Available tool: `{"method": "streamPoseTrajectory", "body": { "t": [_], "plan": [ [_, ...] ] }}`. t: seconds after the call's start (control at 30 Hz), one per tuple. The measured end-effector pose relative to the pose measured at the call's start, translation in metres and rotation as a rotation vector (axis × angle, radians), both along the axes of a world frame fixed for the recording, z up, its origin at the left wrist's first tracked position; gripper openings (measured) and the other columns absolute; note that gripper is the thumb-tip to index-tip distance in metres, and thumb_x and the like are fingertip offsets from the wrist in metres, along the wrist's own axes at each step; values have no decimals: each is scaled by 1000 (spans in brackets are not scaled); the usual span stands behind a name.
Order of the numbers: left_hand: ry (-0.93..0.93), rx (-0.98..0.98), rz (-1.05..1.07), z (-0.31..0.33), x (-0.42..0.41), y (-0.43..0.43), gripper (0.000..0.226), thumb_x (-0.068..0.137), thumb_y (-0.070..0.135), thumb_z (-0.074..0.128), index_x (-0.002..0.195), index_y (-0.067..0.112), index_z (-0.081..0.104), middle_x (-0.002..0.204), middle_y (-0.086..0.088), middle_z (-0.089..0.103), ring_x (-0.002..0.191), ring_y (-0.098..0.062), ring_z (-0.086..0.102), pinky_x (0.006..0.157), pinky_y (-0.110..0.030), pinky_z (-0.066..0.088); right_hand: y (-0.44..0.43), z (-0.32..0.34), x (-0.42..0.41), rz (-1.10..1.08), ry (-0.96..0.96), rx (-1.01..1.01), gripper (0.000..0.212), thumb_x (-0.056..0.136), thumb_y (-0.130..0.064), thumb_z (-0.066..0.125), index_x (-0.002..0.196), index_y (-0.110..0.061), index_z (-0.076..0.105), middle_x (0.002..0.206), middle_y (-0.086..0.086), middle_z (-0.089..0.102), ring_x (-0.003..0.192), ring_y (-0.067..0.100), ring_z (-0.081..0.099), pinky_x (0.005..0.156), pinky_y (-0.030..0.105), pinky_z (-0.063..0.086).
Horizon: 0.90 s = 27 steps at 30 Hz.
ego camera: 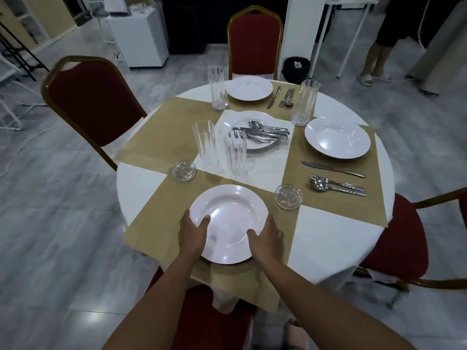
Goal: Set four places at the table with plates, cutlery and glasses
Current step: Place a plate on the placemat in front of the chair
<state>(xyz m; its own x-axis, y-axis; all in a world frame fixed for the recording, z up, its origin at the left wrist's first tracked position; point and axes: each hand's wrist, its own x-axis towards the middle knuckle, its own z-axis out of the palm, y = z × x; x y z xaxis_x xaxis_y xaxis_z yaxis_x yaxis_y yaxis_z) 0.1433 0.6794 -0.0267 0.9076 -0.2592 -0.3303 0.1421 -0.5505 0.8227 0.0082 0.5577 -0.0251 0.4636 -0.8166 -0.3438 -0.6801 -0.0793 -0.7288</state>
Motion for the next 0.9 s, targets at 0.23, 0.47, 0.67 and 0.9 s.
{"method": "streamPoseTrajectory", "body": {
  "t": [0.23, 0.47, 0.67, 0.9],
  "plan": [
    [-33, -9, -27, -3, -13, -12, 70, 92, 49, 52, 149, 18, 25, 154, -2, 32, 142, -23, 31, 118, -46, 23, -3, -7, -21, -21, -5, -28, 74, 88, -28, 57, 153, -19, 22, 153, 1, 39, 137, 29, 34, 112, 46, 36],
    [-30, -43, -22, -5, -18, -13, 71, 93, 51, 48, 151, 19, 20, 157, -2, 26, 144, -23, 25, 119, -47, 21, -5, -9, -27, -39, -86, -3, 78, 86, -26, 61, 153, -19, 21, 154, 3, 38, 139, 27, 36, 113, 46, 36],
    [-92, 49, -66, -1, -25, -13, 71, 95, 49, 46, 152, 17, 17, 159, -3, 19, 147, -21, 19, 120, -46, 17, -8, -10, -29, 15, -87, -1, 77, 84, -27, 61, 151, -23, 23, 153, -1, 39, 137, 27, 39, 109, 47, 40],
    [-102, 54, -84, 2, -30, -17, 70, 95, 43, 49, 151, 15, 18, 158, -4, 21, 147, -20, 16, 120, -43, 16, -14, -11, -35, 16, -161, 33, 70, 83, -21, 59, 147, -24, 29, 146, -2, 46, 133, 22, 46, 108, 45, 43]
  ]
}}
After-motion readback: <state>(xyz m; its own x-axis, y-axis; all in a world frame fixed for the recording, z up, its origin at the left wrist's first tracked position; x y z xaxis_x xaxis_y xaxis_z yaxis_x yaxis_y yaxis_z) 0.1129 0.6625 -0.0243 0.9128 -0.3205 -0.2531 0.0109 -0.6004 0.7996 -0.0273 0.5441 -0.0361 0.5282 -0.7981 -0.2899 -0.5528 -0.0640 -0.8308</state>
